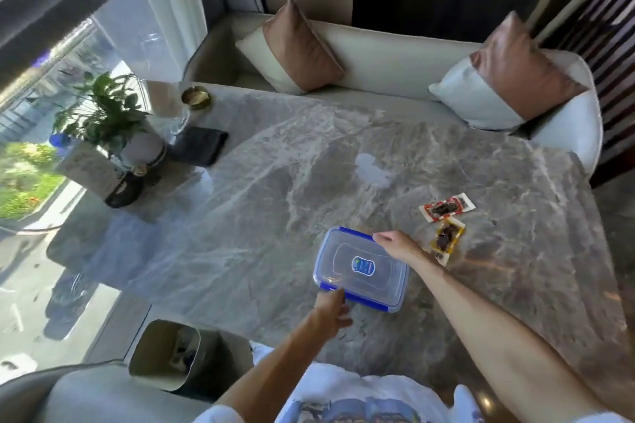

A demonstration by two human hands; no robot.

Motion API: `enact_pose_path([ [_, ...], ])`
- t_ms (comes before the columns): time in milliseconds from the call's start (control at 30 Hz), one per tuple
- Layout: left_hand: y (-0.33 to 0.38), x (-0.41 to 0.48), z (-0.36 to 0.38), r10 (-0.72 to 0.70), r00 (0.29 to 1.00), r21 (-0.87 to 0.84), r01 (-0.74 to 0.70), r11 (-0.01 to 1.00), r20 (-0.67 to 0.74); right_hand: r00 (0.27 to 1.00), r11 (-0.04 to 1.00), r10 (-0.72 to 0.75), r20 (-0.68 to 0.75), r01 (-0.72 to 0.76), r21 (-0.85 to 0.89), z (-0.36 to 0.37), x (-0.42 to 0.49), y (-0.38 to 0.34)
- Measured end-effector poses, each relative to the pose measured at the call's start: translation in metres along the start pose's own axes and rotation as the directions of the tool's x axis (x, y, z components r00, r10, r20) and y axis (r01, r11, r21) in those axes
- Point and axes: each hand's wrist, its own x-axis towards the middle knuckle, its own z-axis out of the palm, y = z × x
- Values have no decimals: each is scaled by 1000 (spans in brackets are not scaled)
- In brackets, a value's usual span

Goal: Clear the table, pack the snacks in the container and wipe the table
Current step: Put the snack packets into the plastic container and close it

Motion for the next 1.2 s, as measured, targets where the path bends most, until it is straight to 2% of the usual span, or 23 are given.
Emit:
enact_pose_path([
  [67,10,11,-2,3,999,-38,-4,999,-37,995,995,37,-91,-29,93,3,-7,16],
  [167,31,22,1,132,988,31,-130,991,-78,954,944,174,-242,-91,318,26,-29,50],
  [200,37,27,3,198,978,45,-196,980,-58,940,885,241,-242,-111,453,41,-39,60],
  [267,45,39,7,302,953,130,-298,946,-12,929,670,338,-150,-126,731,72,-58,76],
  [333,47,52,9,326,945,246,-322,914,24,919,488,386,-80,-130,863,91,-71,83],
  [400,46,60,8,332,942,291,-329,898,39,909,412,409,-83,-103,905,99,-74,87],
  [500,42,62,5,313,948,316,-315,895,59,880,360,449,-156,-18,933,100,-72,87],
  [700,31,59,-1,244,968,198,-251,947,59,836,267,525,-160,16,964,102,-63,84],
  [767,24,60,0,244,969,178,-246,953,32,815,288,550,-182,19,957,107,-59,83],
  [867,18,62,8,278,960,151,-271,951,-29,771,452,566,-292,6,892,110,-53,82],
  [933,17,63,13,319,940,235,-285,929,-119,763,568,532,-367,0,823,110,-51,80],
  [1033,15,62,20,377,901,330,-296,896,-215,742,689,513,-432,-55,723,112,-49,76],
  [1133,13,64,24,415,877,380,-308,872,-243,707,731,513,-487,-62,680,113,-46,71],
  [1200,10,67,20,422,863,411,-291,864,-276,716,734,510,-477,-73,675,112,-45,74],
])
